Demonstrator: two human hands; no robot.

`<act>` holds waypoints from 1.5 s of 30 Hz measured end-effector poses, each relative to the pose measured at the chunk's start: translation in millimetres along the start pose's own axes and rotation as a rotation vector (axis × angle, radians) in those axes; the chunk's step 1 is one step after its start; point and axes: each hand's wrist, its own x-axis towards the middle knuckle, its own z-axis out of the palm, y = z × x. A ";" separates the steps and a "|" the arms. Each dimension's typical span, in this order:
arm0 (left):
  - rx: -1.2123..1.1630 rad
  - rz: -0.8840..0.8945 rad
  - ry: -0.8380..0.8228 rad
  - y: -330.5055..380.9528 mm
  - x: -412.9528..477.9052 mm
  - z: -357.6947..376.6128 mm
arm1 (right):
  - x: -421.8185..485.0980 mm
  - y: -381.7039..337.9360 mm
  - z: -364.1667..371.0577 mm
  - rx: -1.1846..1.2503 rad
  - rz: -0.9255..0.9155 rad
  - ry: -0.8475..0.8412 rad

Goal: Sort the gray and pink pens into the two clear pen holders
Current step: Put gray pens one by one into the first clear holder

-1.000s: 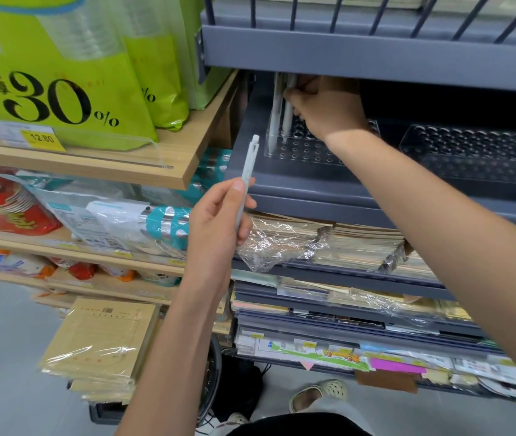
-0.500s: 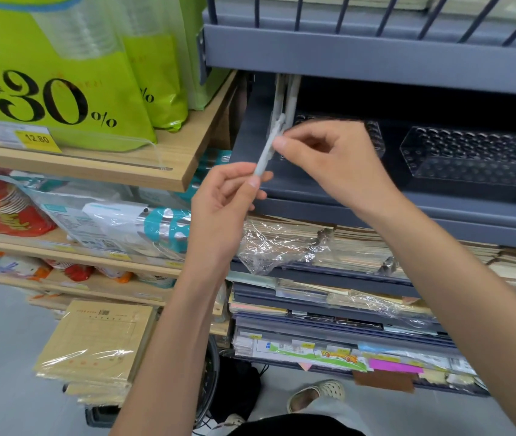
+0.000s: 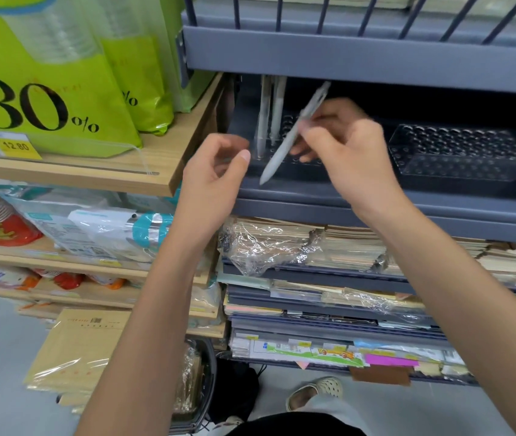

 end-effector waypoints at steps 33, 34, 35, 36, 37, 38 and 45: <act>0.711 0.048 -0.162 -27.9 45.6 28.3 | 59.4 -3.4 17.6 -0.634 0.024 0.031; 0.712 0.045 -0.163 -28.5 45.7 28.4 | 59.2 -3.8 17.9 -0.641 0.026 0.029; 0.710 0.043 -0.160 -29.1 45.9 28.4 | 59.1 -3.4 18.2 -0.650 0.028 0.021; 0.709 0.041 -0.157 -29.4 46.1 28.4 | 58.6 -2.7 18.4 -0.666 0.025 0.005; 0.709 0.041 -0.155 -29.4 46.0 28.4 | 58.2 -1.8 18.8 -0.686 0.017 -0.014; 0.711 0.043 -0.155 -29.3 45.9 28.3 | 57.5 -0.6 18.9 -0.702 0.010 -0.030; 0.717 0.066 -0.155 -28.9 45.4 27.5 | 56.3 5.0 17.4 -0.670 0.005 -0.016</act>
